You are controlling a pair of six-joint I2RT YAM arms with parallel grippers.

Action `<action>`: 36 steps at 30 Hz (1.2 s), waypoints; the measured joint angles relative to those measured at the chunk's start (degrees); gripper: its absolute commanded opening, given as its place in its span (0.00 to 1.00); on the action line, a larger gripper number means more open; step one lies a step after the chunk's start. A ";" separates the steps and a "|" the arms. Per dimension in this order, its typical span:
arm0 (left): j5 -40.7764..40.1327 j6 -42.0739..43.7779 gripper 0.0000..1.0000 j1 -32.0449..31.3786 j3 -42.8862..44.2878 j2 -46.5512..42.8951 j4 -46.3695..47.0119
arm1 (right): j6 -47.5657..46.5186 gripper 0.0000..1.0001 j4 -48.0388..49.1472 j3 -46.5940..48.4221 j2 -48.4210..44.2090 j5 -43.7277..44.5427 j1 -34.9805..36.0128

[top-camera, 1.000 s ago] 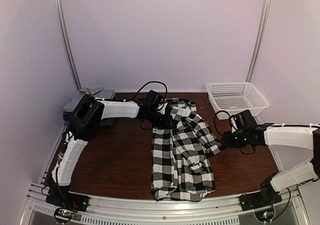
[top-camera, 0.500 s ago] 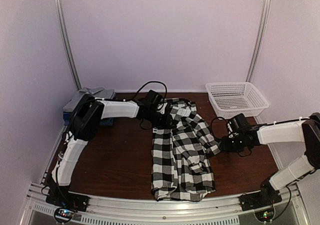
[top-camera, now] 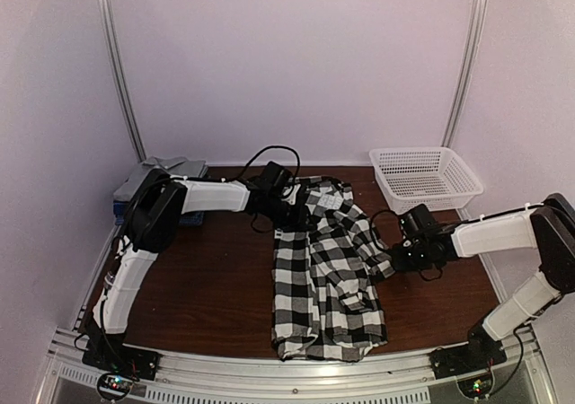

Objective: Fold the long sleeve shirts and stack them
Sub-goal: Smooth out the rectangle-folded shirt at the center of the board.

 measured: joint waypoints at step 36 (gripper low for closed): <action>3.78 -4.46 0.33 1.27 2.45 0.55 6.75 | -7.41 0.00 -33.53 58.12 -0.98 7.30 9.90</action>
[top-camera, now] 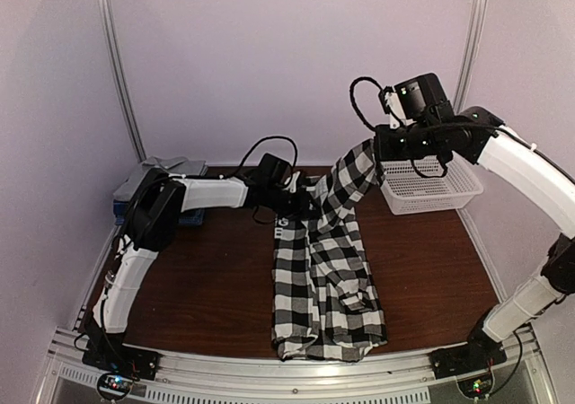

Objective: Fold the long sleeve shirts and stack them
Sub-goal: Smooth out the rectangle-folded shirt at the center of the board.

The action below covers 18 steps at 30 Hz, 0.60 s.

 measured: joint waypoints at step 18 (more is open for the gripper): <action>-0.07 -3.17 0.33 0.00 -0.24 3.76 3.13 | 3.17 0.00 -2.19 2.45 8.92 -8.59 16.00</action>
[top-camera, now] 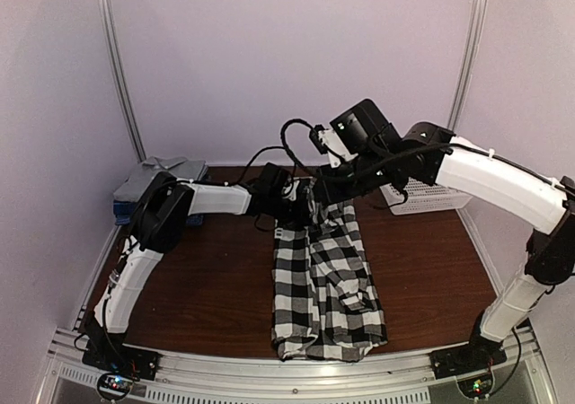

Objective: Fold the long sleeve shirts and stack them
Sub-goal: Smooth out the rectangle-folded shirt at the center of the board.

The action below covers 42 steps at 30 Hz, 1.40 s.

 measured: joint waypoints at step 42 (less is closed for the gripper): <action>-10.23 0.79 0.29 4.61 -15.96 -14.38 -4.02 | -2.21 0.00 -4.37 -10.99 3.50 -4.72 8.90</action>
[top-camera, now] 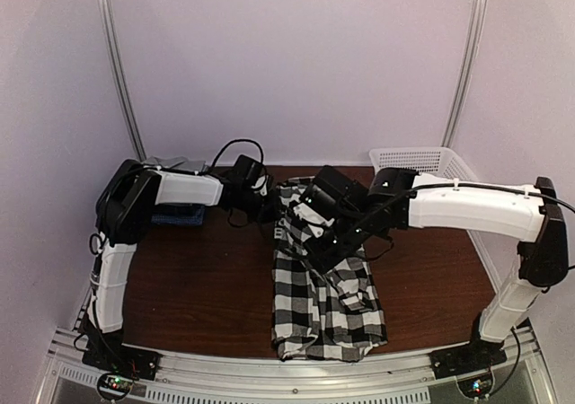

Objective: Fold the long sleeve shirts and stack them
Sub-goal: Smooth out the rectangle-folded shirt at the center of the board.

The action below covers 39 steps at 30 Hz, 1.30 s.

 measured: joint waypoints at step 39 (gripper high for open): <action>5.18 3.74 0.30 -2.14 -17.68 -17.05 -2.91 | 7.98 0.58 41.53 -24.13 2.34 -19.58 -27.87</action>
